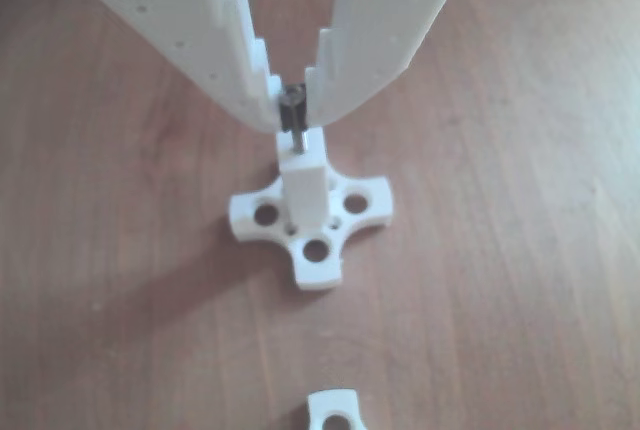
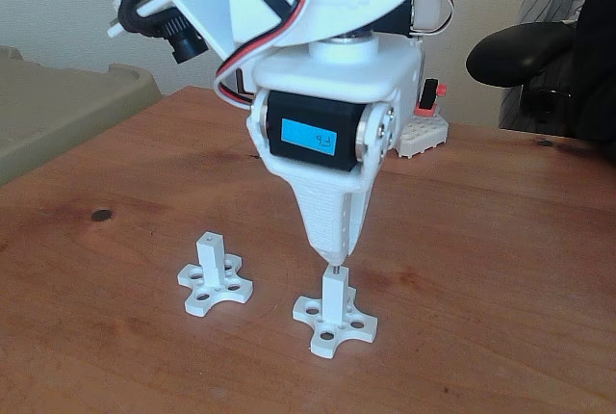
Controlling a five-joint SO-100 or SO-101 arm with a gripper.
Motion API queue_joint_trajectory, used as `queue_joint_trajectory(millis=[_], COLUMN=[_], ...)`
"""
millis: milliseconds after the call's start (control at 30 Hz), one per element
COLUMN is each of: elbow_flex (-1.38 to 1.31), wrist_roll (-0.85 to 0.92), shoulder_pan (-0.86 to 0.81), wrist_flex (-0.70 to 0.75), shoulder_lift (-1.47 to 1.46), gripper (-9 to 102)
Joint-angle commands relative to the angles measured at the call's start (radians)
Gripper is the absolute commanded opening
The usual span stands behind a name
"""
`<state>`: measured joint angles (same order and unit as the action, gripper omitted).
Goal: Grab the screw and set it in the hole.
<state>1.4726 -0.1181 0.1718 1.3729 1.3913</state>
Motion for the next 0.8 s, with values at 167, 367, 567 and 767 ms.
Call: queue_joint_trajectory(millis=[167, 367, 567, 767], elbow_flex=[-0.067, -0.067, -0.069, -0.074], wrist_roll=[-0.003, -0.009, -0.015, -0.02], shoulder_pan=[0.012, 0.011, 0.009, 0.009], wrist_flex=[0.002, 0.012, 0.021, 0.031], shoulder_lift=[0.028, 0.038, 0.041, 0.041], gripper=[-4, -2, 1, 4])
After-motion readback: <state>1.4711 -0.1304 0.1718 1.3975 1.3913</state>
